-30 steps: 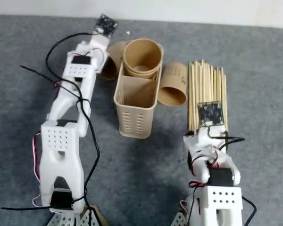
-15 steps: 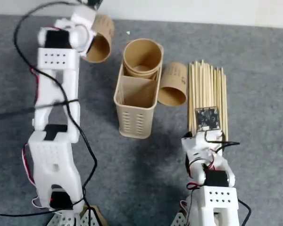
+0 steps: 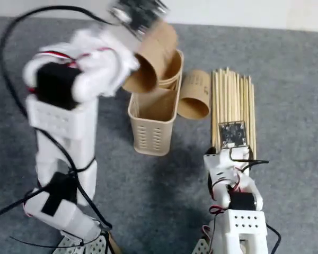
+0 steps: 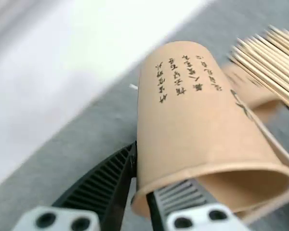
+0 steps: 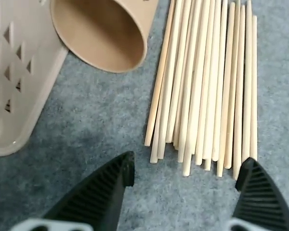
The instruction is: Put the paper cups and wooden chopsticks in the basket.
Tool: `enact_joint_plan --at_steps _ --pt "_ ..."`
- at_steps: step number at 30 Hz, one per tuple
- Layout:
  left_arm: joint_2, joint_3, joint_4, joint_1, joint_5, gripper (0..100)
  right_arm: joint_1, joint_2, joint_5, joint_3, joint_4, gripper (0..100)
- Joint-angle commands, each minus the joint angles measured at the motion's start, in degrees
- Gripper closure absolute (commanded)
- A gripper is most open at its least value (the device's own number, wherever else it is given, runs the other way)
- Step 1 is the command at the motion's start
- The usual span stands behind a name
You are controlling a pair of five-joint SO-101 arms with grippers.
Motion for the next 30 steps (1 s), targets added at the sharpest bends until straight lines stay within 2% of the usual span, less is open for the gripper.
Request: enact_joint_plan --at_steps 1,10,15,21,27,30 --pt "-1.98 5.32 -0.44 1.27 -0.53 100 0.40 -0.84 0.18 -0.40 -1.01 66.3" --pt "1.27 5.41 -3.78 0.22 -0.44 99 0.40 -0.84 0.18 -0.40 -1.01 66.3" --pt "2.59 5.41 -6.07 -0.57 -0.44 87 0.40 -0.84 0.18 -0.40 -0.92 66.3" --pt "3.91 5.41 -7.56 -0.84 -0.44 88 0.40 -0.84 0.18 -0.40 -0.92 66.3" --pt "4.18 5.67 -19.60 -5.05 4.92 87 0.40 -0.84 0.18 -0.40 -0.92 66.3" --pt "5.05 5.49 -22.33 -5.76 5.19 86 0.40 -0.84 0.18 -0.40 -0.92 66.3"
